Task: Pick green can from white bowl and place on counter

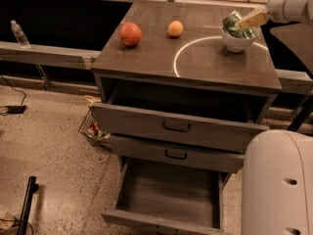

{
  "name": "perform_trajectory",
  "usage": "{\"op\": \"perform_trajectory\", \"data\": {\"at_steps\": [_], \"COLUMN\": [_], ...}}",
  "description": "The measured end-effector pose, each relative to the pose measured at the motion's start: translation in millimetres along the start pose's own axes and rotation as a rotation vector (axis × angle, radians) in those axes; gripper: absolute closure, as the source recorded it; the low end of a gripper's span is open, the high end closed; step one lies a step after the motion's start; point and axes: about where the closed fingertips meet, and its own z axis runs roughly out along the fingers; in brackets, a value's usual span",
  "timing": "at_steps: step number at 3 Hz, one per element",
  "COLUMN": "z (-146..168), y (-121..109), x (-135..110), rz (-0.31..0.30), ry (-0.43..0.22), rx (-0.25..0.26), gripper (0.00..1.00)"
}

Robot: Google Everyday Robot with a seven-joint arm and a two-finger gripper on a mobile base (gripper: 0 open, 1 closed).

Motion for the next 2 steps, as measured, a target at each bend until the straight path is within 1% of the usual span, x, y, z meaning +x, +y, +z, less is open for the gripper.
{"op": "perform_trajectory", "data": {"at_steps": [1,2], "z": [-2.1,-2.6], "y": [5.6,20.9], "x": [1.0,1.4], "rz": [0.146,0.233], "ry": [0.031,0.056], "rx": [-0.023,-0.076], "gripper": [0.0,0.0]}}
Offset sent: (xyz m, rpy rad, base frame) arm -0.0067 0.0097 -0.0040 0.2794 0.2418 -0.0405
